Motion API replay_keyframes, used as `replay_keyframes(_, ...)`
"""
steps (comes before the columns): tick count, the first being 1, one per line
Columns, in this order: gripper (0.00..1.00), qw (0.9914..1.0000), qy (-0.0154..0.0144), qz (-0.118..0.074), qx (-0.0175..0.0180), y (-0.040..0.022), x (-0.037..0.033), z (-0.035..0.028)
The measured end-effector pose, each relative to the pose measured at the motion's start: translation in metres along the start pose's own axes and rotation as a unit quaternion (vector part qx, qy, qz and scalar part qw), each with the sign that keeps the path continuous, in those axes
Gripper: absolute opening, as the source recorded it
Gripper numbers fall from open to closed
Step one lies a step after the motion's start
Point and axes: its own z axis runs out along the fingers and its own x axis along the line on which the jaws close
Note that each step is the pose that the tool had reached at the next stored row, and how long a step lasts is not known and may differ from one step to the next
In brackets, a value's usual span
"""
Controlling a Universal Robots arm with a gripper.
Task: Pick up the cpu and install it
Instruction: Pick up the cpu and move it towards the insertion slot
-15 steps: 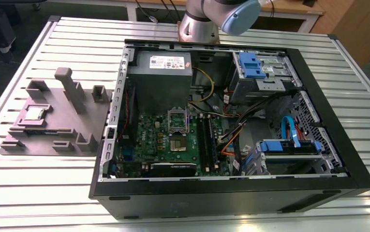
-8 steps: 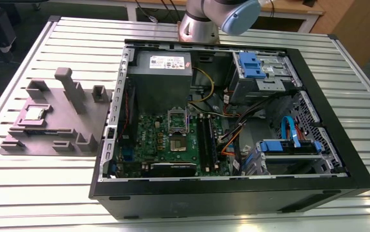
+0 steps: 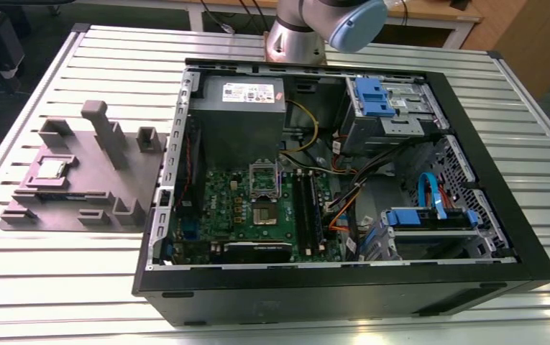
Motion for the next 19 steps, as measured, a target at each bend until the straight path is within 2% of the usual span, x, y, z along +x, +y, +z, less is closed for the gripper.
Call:
replay_keyframes(9, 0.71, 1.0, -0.0001, 0.0, 0.0, -0.0001, -0.0001, 0.0019)
replay_keyframes(19, 0.71, 1.0, 0.0, 0.0, 0.0, -0.0003, -0.0003, 0.0071)
